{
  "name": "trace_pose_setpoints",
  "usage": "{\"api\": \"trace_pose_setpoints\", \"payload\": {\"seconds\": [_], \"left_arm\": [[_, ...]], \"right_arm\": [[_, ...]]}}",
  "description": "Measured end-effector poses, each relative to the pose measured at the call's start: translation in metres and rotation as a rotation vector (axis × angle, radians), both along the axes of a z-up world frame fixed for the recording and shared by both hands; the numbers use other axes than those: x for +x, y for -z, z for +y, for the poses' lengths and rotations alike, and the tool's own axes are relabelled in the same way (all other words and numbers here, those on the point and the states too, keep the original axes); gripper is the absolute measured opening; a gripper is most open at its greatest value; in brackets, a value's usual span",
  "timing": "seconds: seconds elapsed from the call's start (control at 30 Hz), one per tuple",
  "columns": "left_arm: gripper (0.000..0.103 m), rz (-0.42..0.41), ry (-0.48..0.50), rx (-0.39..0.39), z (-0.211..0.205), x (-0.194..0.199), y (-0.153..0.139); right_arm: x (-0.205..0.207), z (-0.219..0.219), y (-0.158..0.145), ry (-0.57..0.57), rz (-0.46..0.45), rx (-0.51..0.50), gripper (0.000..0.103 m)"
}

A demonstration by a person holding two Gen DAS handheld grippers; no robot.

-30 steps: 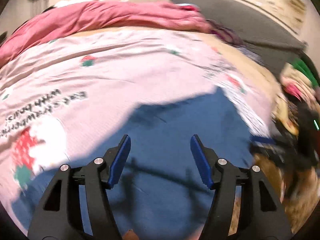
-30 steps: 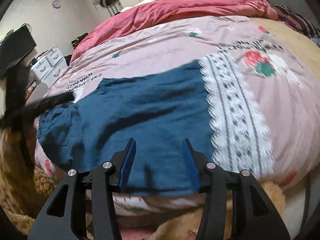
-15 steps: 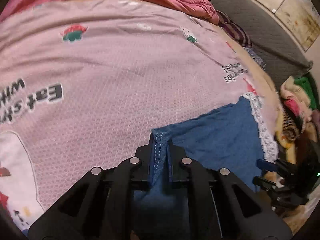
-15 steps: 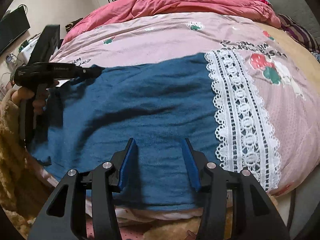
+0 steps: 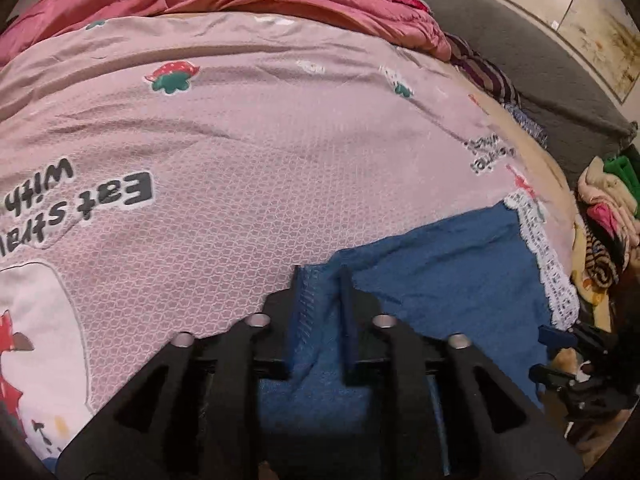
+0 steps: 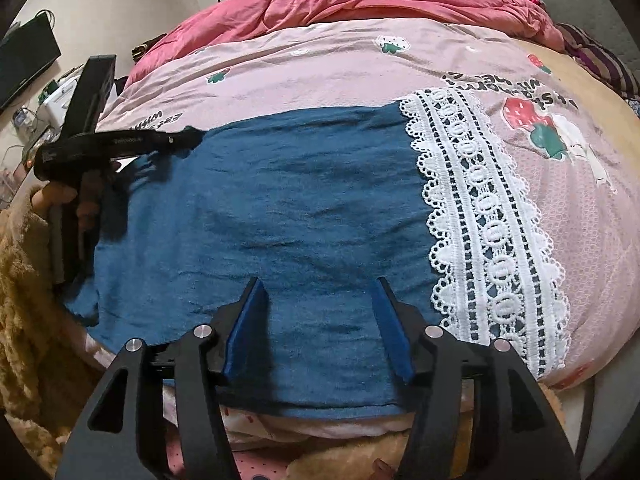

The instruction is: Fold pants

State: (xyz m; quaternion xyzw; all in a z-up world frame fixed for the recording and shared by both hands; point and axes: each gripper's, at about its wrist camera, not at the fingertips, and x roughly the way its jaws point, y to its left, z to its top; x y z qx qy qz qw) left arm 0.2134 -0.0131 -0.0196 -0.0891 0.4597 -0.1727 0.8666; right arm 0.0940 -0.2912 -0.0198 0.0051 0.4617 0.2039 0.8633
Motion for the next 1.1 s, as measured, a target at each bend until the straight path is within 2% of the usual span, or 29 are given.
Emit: {"api": "trace_pose_setpoints", "payload": {"seconds": [0.07,0.13,0.27,0.33,0.4,0.47,0.57,0.6,0.77,0.83,0.93,1.1], "left_arm": [[0.039,0.0,-0.015,-0.014,0.005,-0.005,-0.007],[0.041,-0.022,-0.027,-0.025,0.012,-0.016,-0.019],[0.05,-0.083,-0.044,0.028,0.02,-0.042,-0.04],[0.05,-0.096,-0.057,0.047,0.025,-0.056,-0.046],[0.051,-0.089,-0.079,0.029,0.032,-0.066,-0.045],[0.052,-0.063,-0.122,0.008,0.042,-0.08,-0.043],[0.055,-0.049,-0.223,0.033,0.062,-0.111,-0.045],[0.056,-0.061,-0.251,0.03,0.069,-0.122,-0.048],[0.064,-0.139,-0.459,-0.012,0.11,-0.193,-0.064],[0.064,-0.128,-0.531,0.0,0.121,-0.213,-0.06],[0.064,-0.091,-0.578,-0.011,0.131,-0.224,-0.052],[0.065,0.0,-0.593,-0.055,0.133,-0.219,-0.024]], "right_arm": [[-0.002,-0.002,-0.003,0.002,0.0,0.01,0.056],[-0.005,-0.009,-0.007,0.018,-0.007,0.033,0.058],[-0.012,-0.019,-0.01,0.048,-0.014,0.054,0.058],[-0.015,-0.021,-0.011,0.057,-0.027,0.052,0.058],[-0.015,-0.021,-0.012,0.062,-0.033,0.058,0.058],[-0.014,-0.018,-0.013,0.06,-0.036,0.075,0.058],[-0.011,-0.006,-0.015,0.039,-0.06,0.083,0.06],[-0.011,-0.003,-0.016,0.036,-0.068,0.079,0.067],[-0.012,0.015,-0.015,0.006,-0.103,0.034,0.068],[-0.013,0.019,-0.015,-0.008,-0.11,0.031,0.068],[-0.016,0.022,-0.018,-0.018,-0.132,0.011,0.071],[-0.02,0.02,-0.019,-0.006,-0.15,0.001,0.073]]}}
